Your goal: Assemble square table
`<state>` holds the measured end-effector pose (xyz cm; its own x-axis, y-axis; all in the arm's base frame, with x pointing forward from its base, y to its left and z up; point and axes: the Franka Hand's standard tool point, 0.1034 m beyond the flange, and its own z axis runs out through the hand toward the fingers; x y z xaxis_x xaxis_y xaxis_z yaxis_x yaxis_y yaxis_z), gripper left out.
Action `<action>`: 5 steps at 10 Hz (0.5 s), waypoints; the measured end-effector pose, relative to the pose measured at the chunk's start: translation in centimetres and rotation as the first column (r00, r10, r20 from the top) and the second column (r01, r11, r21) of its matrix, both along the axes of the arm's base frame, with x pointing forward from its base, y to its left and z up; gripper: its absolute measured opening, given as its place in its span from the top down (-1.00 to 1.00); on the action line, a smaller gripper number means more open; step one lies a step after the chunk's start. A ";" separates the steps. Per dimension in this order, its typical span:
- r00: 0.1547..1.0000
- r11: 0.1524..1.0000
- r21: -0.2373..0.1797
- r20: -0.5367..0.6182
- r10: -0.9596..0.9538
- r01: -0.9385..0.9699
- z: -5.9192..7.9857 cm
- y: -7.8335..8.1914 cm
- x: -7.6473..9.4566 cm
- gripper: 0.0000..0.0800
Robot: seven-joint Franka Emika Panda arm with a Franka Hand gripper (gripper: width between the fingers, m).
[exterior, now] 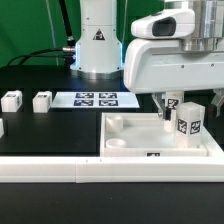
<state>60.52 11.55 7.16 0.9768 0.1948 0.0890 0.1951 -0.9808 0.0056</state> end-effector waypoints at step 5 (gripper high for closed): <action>0.986 0.986 -0.028 0.007 0.167 -0.167 0.0 -0.3 0.1 -0.31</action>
Offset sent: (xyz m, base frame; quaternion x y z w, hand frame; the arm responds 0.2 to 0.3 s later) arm -0.0017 -0.0012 0.0078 -0.0025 0.0226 -0.1491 0.9886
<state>60.67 11.24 7.21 0.9294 0.3579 0.0905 0.3563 -0.9338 0.0341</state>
